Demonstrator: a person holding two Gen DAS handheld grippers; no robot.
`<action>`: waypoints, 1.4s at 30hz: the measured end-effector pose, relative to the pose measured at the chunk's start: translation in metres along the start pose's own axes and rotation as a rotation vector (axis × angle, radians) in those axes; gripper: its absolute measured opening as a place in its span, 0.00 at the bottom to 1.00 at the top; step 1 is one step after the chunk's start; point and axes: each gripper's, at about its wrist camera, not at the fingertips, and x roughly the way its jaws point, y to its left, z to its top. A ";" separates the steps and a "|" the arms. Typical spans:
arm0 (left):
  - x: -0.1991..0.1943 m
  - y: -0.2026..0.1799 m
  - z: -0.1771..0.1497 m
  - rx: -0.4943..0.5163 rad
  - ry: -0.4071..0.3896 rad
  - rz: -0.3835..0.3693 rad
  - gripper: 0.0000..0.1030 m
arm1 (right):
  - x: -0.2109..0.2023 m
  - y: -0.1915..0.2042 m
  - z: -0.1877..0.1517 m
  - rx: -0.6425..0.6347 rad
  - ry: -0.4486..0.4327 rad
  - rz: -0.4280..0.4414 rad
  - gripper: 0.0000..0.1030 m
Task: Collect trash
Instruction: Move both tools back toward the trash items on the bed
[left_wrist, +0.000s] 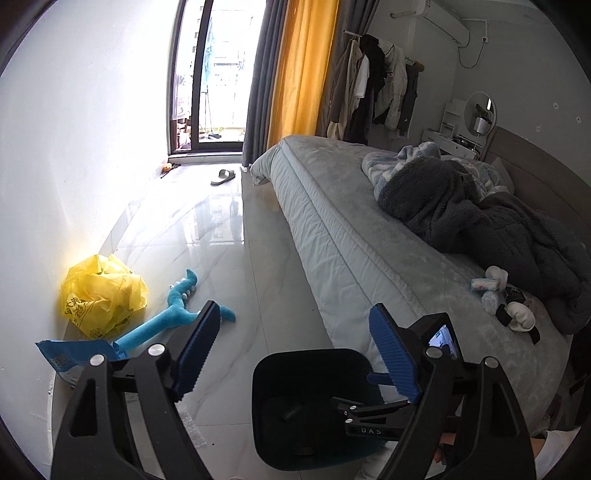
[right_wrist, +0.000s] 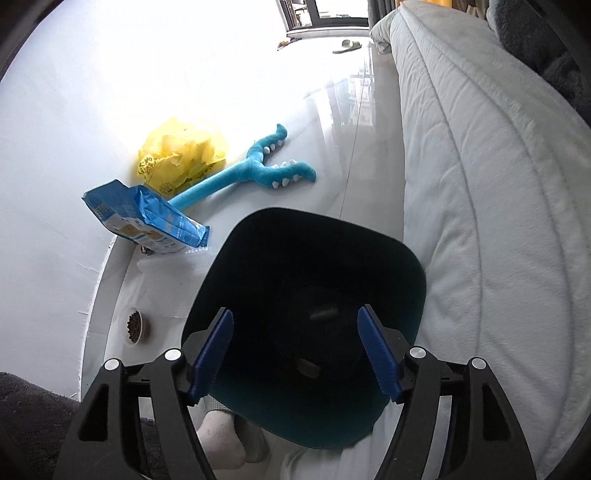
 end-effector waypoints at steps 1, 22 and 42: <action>0.000 -0.003 0.001 -0.002 -0.001 -0.007 0.83 | -0.008 -0.001 0.000 -0.002 -0.017 0.006 0.69; 0.014 -0.097 0.019 0.055 -0.030 -0.113 0.85 | -0.151 -0.075 -0.014 -0.031 -0.328 -0.040 0.73; 0.036 -0.179 0.007 0.116 0.005 -0.239 0.87 | -0.225 -0.184 -0.057 0.100 -0.459 -0.212 0.74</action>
